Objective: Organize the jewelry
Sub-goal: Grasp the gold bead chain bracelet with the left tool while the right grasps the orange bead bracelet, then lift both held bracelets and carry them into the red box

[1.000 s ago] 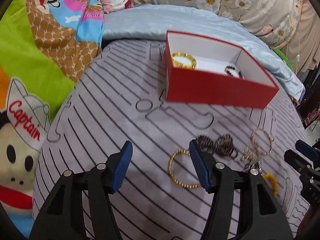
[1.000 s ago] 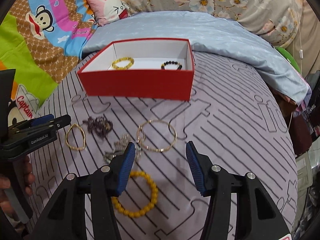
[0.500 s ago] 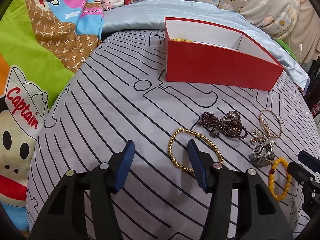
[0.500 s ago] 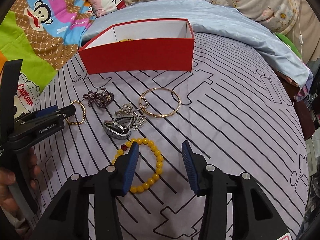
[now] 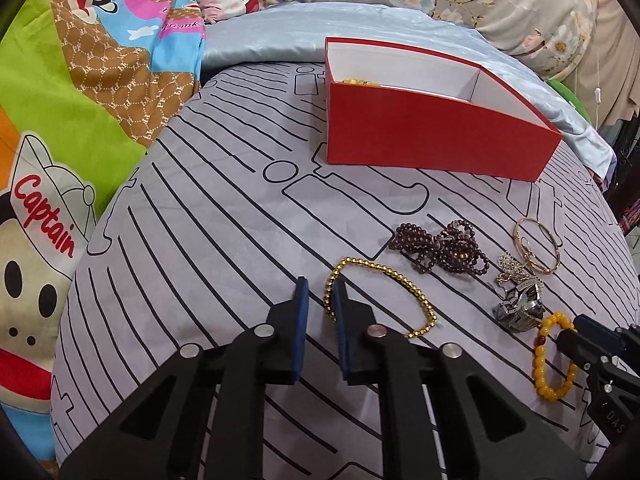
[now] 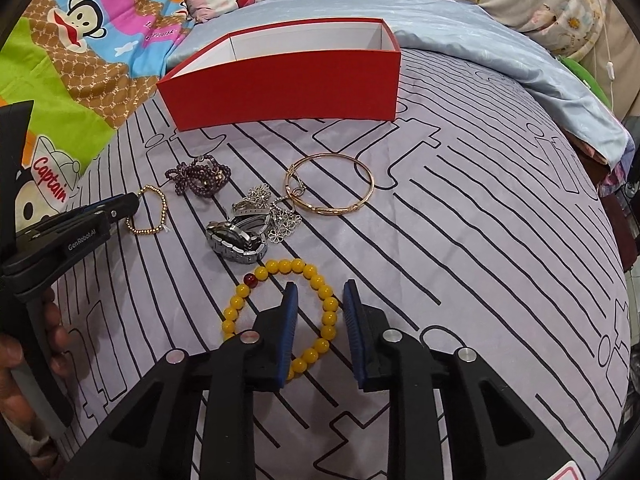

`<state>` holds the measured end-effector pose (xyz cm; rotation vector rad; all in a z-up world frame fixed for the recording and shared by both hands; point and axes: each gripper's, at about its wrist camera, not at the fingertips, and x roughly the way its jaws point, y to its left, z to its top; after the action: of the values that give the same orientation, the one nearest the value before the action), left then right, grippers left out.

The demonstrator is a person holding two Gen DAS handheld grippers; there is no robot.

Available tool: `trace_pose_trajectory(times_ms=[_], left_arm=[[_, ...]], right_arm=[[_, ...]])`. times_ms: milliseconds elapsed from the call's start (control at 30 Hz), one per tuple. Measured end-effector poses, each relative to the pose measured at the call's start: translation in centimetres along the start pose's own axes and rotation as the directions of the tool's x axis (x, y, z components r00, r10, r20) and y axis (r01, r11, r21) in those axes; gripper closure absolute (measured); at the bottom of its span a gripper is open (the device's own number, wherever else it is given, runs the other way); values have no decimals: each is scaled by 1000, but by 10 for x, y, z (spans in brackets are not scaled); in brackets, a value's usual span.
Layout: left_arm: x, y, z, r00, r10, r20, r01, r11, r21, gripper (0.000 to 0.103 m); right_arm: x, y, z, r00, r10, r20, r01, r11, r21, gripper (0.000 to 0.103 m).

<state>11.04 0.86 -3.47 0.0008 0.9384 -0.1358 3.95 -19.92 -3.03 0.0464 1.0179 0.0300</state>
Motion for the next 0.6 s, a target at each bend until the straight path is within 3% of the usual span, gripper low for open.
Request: trace_pose_trajectory(times_ms=[300, 600], left_arm=[[-1, 2, 0, 999, -34, -18, 34, 999, -15, 100], [-9, 1, 2, 999, -41, -22, 40, 999, -20, 100]], right_arm=[[2, -4, 2, 1000, 8, 5, -8, 1000, 15, 96], [-6, -6, 6, 999, 23, 23, -24, 999, 29, 96]])
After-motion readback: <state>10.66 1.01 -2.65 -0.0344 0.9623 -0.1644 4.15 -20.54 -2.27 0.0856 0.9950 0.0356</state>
